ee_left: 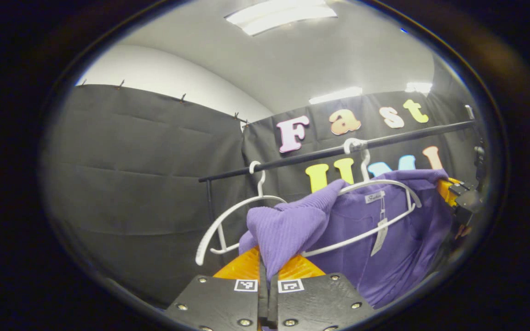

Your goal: Grasp the clothes on the hanger with both hands and then place them into the laundry hamper below.

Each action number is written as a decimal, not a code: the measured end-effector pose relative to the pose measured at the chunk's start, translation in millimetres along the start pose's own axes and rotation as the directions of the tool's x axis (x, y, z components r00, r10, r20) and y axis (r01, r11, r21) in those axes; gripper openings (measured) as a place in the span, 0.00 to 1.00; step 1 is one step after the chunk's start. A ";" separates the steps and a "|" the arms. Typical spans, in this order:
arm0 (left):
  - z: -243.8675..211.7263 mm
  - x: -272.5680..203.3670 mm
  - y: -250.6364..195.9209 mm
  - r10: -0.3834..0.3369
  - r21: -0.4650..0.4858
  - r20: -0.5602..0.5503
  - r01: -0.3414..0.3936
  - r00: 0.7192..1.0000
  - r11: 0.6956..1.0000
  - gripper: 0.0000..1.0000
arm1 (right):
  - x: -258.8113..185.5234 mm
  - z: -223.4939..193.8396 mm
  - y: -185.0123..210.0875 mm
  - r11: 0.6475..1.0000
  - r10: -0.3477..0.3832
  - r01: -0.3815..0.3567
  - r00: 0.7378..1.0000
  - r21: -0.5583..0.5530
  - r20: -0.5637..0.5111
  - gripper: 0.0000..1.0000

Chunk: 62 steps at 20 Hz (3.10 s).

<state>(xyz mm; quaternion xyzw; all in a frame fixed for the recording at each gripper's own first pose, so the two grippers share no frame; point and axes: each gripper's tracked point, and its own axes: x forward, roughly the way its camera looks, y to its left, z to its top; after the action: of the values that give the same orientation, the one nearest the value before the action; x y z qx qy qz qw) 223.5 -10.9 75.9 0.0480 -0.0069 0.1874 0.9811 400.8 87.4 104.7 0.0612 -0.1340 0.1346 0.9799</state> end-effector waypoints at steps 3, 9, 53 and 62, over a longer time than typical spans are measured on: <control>6.8 7.5 13.9 0.012 0.006 0.000 -0.012 1.000 1.000 0.05 | 8.9 -0.3 -4.3 1.000 -0.010 0.011 1.000 -0.019 0.008 0.04; 26.5 37.6 38.3 -0.002 0.029 0.025 0.001 1.000 1.000 0.05 | 32.5 -23.2 -8.3 1.000 -0.011 0.012 0.999 0.009 -0.052 0.04; -59.4 -80.4 44.7 -0.387 -0.186 -0.062 0.371 0.920 0.910 0.01 | -182.0 -37.5 53.9 0.995 0.094 -0.082 0.940 0.052 -0.327 0.04; -66.1 -127.5 -3.4 -0.534 -0.211 -0.023 0.518 0.845 0.829 0.01 | -261.1 -23.6 99.2 0.991 0.132 -0.113 0.929 0.075 -0.347 0.04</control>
<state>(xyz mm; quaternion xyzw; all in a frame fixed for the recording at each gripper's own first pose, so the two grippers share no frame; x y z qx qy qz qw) 106.0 -54.5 5.8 -0.0565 0.0279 -0.0895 0.9940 136.6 121.3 17.5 0.0539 0.0429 0.2077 0.9758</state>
